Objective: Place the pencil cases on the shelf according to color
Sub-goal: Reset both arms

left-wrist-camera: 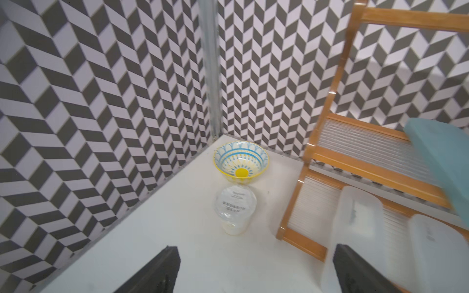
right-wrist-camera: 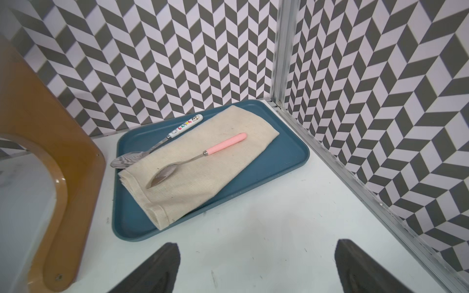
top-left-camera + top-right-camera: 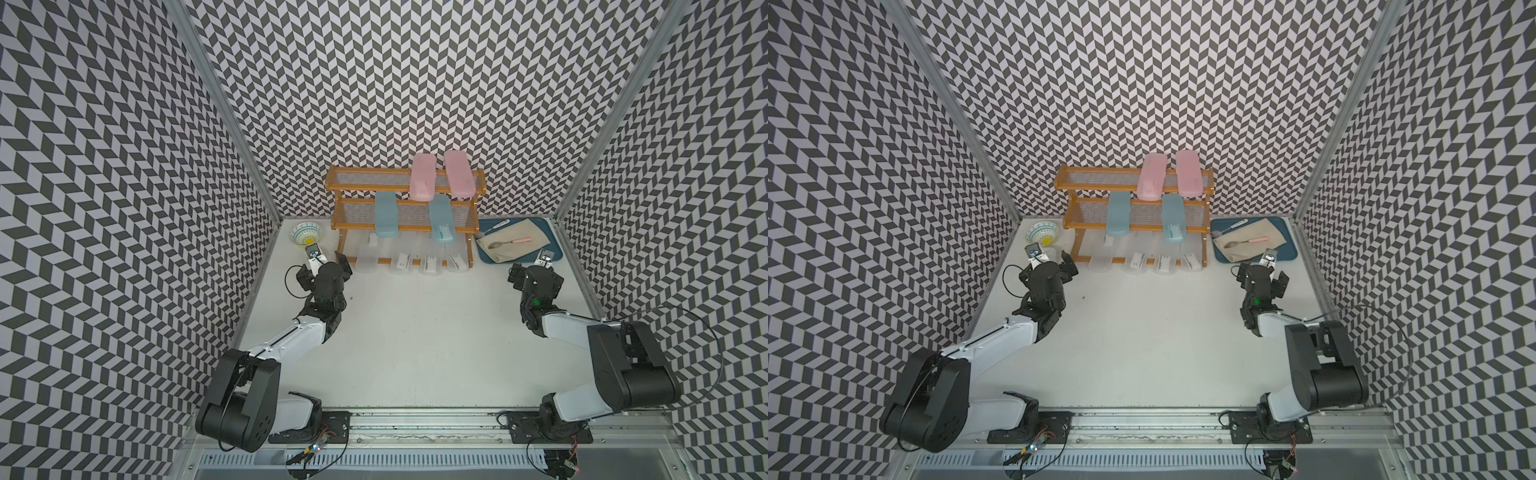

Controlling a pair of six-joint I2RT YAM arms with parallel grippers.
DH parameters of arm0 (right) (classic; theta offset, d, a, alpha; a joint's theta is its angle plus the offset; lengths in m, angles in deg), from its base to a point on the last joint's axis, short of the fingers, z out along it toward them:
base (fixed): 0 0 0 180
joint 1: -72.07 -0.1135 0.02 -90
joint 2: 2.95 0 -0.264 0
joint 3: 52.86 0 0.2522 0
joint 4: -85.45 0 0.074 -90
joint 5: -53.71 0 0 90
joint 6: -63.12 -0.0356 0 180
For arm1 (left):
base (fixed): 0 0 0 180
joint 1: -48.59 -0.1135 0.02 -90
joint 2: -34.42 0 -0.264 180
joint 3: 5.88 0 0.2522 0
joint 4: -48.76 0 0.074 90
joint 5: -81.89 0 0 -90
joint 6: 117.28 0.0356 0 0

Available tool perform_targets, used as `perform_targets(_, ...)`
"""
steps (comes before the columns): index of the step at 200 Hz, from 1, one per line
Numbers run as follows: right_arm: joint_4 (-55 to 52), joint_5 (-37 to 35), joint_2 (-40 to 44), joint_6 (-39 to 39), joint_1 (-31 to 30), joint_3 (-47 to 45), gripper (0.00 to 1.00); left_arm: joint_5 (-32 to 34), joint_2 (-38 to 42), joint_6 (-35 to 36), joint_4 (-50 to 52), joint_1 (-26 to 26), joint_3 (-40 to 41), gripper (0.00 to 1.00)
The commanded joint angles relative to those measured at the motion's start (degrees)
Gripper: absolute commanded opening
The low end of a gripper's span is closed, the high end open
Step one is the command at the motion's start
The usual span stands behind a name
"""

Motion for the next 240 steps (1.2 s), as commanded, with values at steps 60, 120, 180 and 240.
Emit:
perform_targets(60,30.37,9.63,0.35,5.07,-0.06,-12.47,1.00,-13.73,-7.42,16.37,-20.87,-7.08,4.17,0.99)
perform_targets(120,28.22,11.86,1.20,5.40,0.16,-12.24,1.00,-23.18,-4.35,14.33,-27.65,-9.08,15.38,0.99)
perform_targets(180,27.90,11.96,1.22,5.46,0.17,-12.15,1.00,-35.45,-10.16,12.57,-28.70,-14.11,12.53,1.00)
perform_targets(240,27.85,11.97,1.24,5.46,0.16,-12.07,1.00,-34.78,-10.15,13.88,-29.56,-12.78,13.01,1.00)
